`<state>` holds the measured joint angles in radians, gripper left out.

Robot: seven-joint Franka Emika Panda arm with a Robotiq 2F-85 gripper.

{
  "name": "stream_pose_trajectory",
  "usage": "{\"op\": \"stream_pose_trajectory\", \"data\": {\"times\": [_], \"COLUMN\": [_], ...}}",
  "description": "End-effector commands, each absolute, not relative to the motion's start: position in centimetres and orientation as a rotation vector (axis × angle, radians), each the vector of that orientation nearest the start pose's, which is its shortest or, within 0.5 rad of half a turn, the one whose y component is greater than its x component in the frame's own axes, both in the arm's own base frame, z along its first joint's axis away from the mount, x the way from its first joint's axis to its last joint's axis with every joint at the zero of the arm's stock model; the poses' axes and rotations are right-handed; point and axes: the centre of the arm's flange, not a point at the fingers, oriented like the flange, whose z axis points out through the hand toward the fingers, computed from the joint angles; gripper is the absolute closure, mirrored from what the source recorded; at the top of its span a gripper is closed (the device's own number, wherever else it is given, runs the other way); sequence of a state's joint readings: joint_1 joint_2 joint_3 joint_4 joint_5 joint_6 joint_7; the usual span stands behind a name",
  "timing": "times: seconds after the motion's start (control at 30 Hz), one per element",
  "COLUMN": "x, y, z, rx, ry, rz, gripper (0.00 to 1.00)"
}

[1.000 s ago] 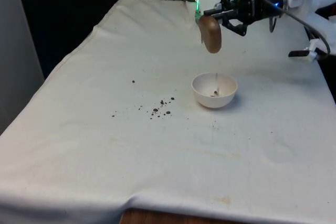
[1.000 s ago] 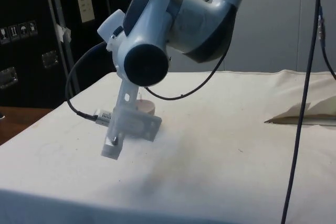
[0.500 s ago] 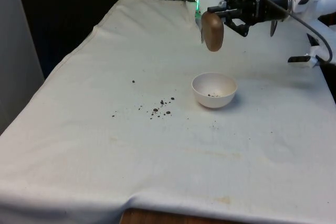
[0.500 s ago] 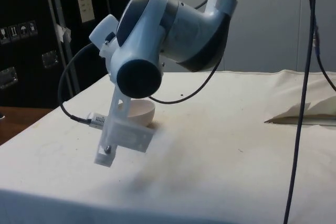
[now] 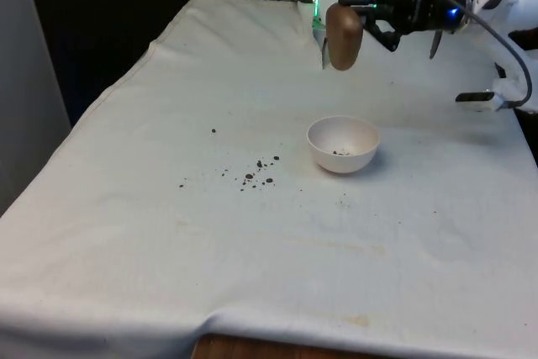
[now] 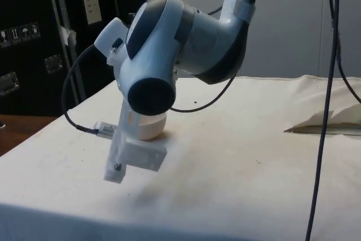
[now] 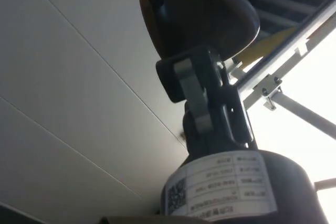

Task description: Pour the coffee beans from the cup into the bowl.

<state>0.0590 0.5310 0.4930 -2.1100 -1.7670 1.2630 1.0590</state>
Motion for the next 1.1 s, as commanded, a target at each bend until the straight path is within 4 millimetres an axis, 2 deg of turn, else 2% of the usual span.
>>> {"op": "stream_pose_trajectory", "data": {"times": [0.0,0.63,1.07], "x": [52.46,52.21,52.45], "y": [16.56,16.79,16.87], "z": [23.36,23.4,23.39], "rx": [1.413,1.292,1.291], "ry": [0.31,0.323,0.319], "rz": [0.455,0.446,0.449], "gripper": [1.0,1.0,1.0]}}
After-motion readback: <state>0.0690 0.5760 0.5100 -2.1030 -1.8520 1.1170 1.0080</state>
